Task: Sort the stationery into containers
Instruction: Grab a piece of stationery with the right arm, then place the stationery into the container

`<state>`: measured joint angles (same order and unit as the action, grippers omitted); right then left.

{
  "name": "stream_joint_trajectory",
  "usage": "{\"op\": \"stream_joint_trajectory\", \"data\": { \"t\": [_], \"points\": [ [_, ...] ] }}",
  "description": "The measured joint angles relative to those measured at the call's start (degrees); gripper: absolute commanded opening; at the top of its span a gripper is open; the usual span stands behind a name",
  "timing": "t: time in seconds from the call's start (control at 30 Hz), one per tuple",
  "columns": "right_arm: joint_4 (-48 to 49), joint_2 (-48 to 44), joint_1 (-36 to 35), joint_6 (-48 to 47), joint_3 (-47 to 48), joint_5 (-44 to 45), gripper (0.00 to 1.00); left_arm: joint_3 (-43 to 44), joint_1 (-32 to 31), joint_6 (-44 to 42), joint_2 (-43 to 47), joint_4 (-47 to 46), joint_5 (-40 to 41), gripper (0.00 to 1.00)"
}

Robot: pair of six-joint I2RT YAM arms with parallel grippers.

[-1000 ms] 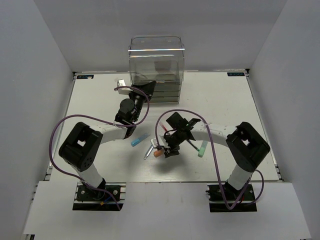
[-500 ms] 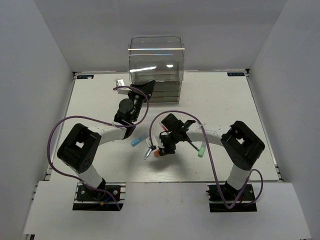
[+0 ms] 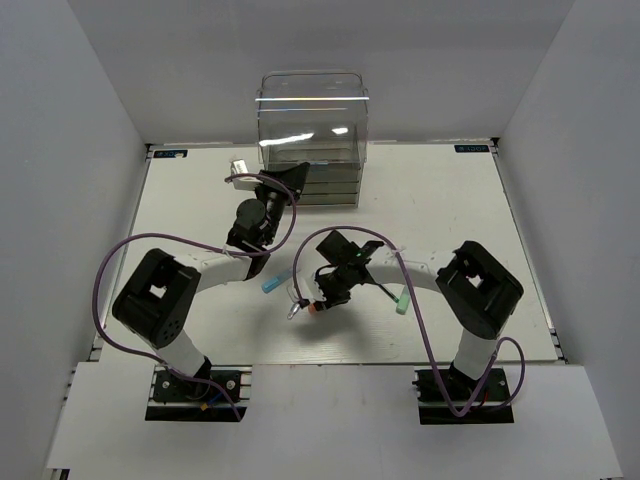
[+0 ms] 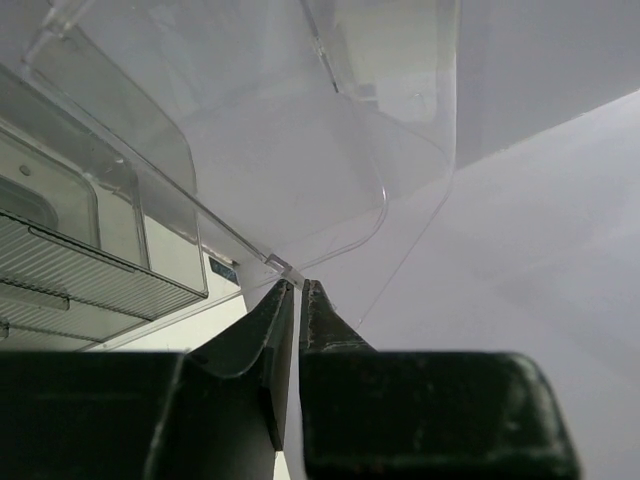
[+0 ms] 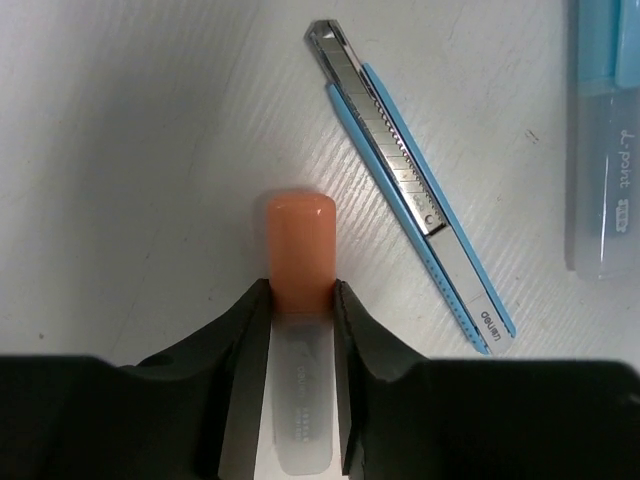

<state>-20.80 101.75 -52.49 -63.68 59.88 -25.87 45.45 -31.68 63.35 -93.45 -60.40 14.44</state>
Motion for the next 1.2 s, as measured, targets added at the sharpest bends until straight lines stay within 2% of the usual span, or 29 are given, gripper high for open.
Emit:
{"op": "stream_joint_trajectory", "data": {
  "t": [0.1,0.2,0.37,0.57,0.67,0.83,1.07,1.2],
  "points": [
    [-0.9,0.0,-0.2,-1.2,0.3,0.7,0.16,0.0,0.0,0.0,0.2,0.0,0.0,0.00],
    [-1.6,-0.3,-0.2,-2.0,0.3,1.4,0.08,0.0,0.0,0.0,0.3,0.0,0.0,0.00],
    [-1.8,-4.9,-0.2,-2.6,-2.3,3.5,0.03,-0.1,-0.1,0.0,0.3,0.0,-0.1,0.00],
    [1.1,-16.8,0.0,-2.6,-8.3,6.2,0.00,-0.5,-0.1,0.0,0.3,-0.2,0.0,0.00],
    [5.5,-22.1,0.3,-2.4,-11.7,8.9,0.00,-0.9,-0.1,0.0,0.3,-0.2,0.0,0.00],
    [18.0,-27.6,2.0,-1.6,-19.3,16.0,0.00,-1.0,0.0,-0.1,0.6,-1.8,0.2,0.00],
    [37.4,-24.4,5.9,-1.3,-22.6,23.1,0.00,-1.0,0.0,-0.1,0.7,-2.7,0.4,0.00],
    [42.2,-21.3,7.3,-1.2,-21.3,24.3,0.00,-1.0,0.0,-0.1,0.7,-2.8,0.4,0.00]
  ]
}}
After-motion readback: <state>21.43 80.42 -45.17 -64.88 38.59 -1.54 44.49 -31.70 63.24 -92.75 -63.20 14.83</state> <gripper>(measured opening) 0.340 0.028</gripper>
